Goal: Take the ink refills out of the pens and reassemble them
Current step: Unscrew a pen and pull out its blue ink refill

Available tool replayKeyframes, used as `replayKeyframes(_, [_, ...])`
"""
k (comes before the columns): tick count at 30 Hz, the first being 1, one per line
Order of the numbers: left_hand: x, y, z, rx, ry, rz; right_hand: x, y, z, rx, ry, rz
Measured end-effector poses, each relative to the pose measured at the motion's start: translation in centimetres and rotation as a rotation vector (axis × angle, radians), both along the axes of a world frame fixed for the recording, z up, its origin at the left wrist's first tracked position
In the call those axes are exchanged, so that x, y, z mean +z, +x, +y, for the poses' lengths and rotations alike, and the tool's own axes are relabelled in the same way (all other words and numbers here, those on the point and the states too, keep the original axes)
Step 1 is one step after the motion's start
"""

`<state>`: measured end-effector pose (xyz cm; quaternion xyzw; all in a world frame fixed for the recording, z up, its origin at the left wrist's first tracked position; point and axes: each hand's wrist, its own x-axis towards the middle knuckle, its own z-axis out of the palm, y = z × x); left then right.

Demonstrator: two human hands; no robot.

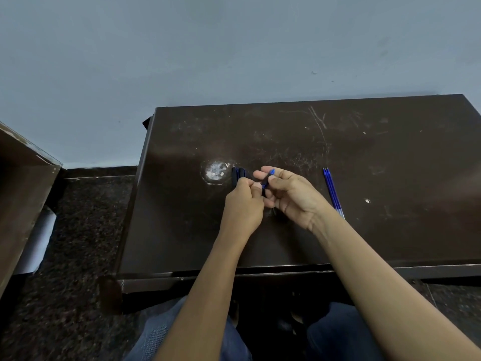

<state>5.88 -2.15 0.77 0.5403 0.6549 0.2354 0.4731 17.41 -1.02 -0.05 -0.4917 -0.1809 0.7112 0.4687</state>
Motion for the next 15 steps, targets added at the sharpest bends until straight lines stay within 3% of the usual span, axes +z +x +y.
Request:
replayKeyframes(4, [0.2,0.0,0.0,-0.020,-0.016,-0.026,0.0,0.2,-0.2,0.000,-0.003,-0.015])
replayKeyframes(12, [0.7,0.0,0.0,-0.044,-0.044,0.015,-0.5,0.9,0.7,-0.320,-0.040,-0.057])
replayKeyframes(15, [0.5,-0.4,0.3,0.020,-0.035,0.041,-1.2,1.1,0.7,-0.391,0.015,-0.260])
